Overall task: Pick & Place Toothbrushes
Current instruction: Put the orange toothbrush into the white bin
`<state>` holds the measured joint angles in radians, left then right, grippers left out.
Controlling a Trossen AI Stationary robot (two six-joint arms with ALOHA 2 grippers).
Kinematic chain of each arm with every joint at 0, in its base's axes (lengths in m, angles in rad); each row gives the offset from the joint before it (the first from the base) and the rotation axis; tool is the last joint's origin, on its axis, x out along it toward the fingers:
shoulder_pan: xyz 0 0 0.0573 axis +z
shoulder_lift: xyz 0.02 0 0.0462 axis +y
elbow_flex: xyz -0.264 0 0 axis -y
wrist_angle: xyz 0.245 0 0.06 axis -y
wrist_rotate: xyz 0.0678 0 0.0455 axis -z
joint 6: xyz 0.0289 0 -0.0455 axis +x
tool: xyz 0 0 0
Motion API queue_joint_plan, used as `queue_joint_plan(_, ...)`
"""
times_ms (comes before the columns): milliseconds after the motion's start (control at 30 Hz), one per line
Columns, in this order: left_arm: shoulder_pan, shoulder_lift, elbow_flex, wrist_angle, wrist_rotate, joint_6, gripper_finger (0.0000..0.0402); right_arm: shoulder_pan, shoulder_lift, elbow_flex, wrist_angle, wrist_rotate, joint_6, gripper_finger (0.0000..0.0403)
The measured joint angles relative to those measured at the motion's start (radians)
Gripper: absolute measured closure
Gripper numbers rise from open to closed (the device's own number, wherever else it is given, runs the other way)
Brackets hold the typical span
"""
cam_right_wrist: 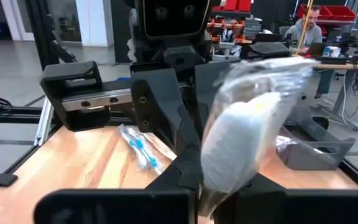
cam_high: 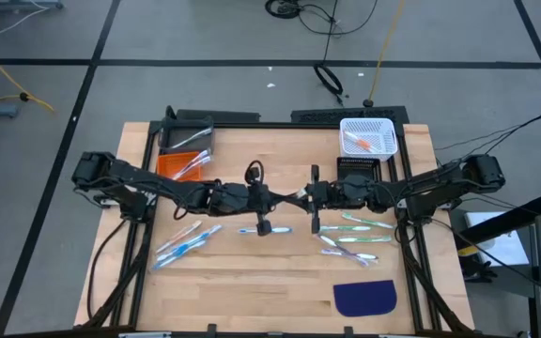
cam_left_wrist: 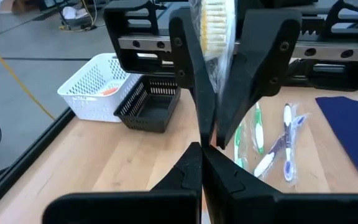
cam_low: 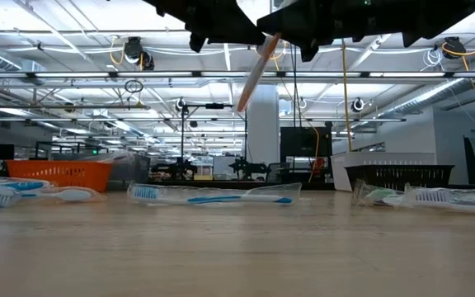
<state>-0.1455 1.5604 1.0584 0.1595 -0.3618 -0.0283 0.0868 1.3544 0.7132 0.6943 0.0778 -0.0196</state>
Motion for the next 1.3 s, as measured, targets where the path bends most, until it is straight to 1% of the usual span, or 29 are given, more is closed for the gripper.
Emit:
queue_joint_plan(167,-0.001,0.000,0.000,-0.013,0.001,-0.020,0.0400,0.000,0.000,0.000,-0.003,0.000,-0.001,0.0399)
queue_joint_plan(233,-0.001,0.000,0.000,-0.015,-0.009,-0.012,0.0394,0.000,0.000,0.000,-0.004,0.000,0.000,0.0399)
queue_joint_plan(333,-0.001,0.000,0.000,-0.023,-0.032,0.003,0.0372,-0.002,-0.013,0.000,-0.025,0.010,-0.002,0.0400)
queue_joint_plan(433,0.000,-0.001,0.000,-0.042,-0.043,0.002,0.0342,-0.007,-0.048,0.000,-0.078,0.058,-0.012,0.0400)
queue_joint_plan(533,0.000,-0.013,0.000,-0.091,-0.043,0.000,0.0311,-0.010,-0.100,0.000,-0.153,0.113,-0.026,0.0401)
queue_joint_plan(633,0.000,-0.026,0.000,-0.149,-0.043,-0.029,0.0289,-0.009,-0.171,0.000,-0.249,0.196,-0.049,0.0401)
queue_joint_plan(733,-0.004,-0.025,0.000,-0.205,-0.041,-0.065,0.0276,-0.017,-0.248,0.000,-0.358,0.304,-0.067,0.0401)
queue_joint_plan(833,-0.012,-0.025,0.000,-0.248,-0.040,-0.088,0.0273,-0.037,-0.323,0.000,-0.462,0.424,-0.080,0.0402)
queue_joint_plan(933,-0.021,-0.024,0.000,-0.288,-0.038,-0.114,0.0272,-0.075,-0.392,0.000,-0.562,0.516,-0.080,0.0402)
queue_joint_plan(1067,-0.035,-0.024,0.000,-0.293,-0.036,-0.128,0.0272,-0.145,-0.456,0.000,-0.665,0.603,-0.086,0.0402)
queue_joint_plan(1133,-0.039,-0.024,0.000,-0.292,-0.036,-0.127,0.0272,-0.188,-0.474,0.000,-0.713,0.632,-0.103,0.0402)
queue_joint_plan(1300,-0.039,-0.024,0.000,-0.291,-0.036,-0.132,0.0272,-0.331,-0.486,0.000,-0.820,0.636,-0.127,0.0402)
